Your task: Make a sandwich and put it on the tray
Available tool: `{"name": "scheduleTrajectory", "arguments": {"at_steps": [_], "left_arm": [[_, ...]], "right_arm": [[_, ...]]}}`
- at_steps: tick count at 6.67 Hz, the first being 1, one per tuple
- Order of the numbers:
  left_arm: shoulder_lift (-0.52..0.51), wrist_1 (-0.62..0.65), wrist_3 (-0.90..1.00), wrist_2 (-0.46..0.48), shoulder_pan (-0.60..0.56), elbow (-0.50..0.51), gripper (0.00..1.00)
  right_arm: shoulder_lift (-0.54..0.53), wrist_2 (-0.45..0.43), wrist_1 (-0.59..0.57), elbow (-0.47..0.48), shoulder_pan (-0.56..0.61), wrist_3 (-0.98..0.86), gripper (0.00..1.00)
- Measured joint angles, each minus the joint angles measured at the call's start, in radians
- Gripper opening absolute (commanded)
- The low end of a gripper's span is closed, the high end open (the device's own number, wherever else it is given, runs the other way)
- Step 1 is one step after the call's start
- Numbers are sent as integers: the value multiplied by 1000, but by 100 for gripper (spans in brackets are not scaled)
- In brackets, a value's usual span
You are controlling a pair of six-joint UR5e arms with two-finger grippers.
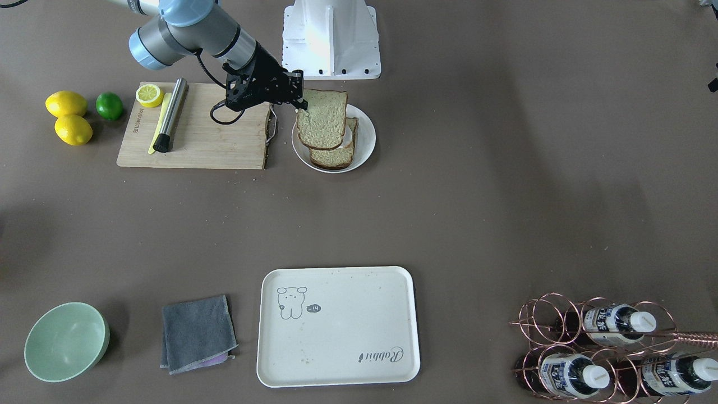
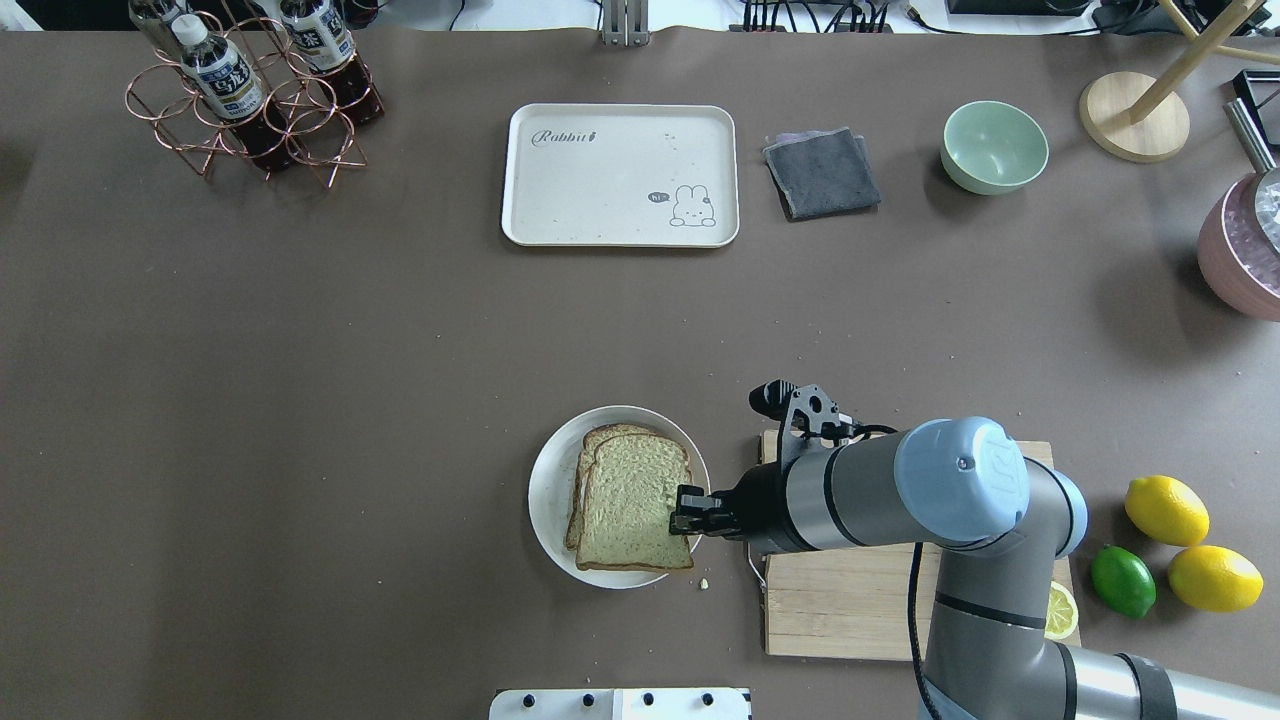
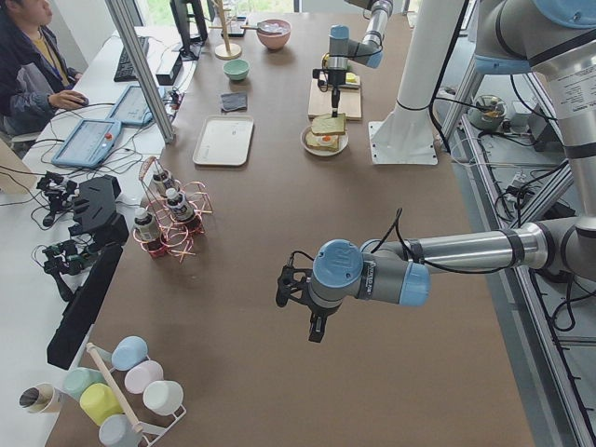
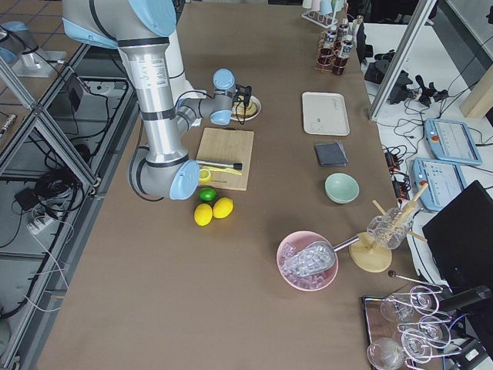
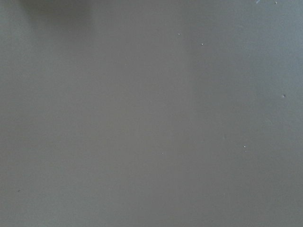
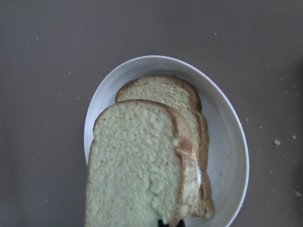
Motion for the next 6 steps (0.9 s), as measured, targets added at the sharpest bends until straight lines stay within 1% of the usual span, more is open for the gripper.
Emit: {"name": "scheduleTrajectory", "arguments": {"at_steps": [2,6], "left_arm": [[4,0,1,0,0,0,98],[5,-1,3,0,0,7,98]], "right_arm": [[6,-42,-1,-7,-27,10,0],[19,-65,0,-33,-29,11,0]]}}
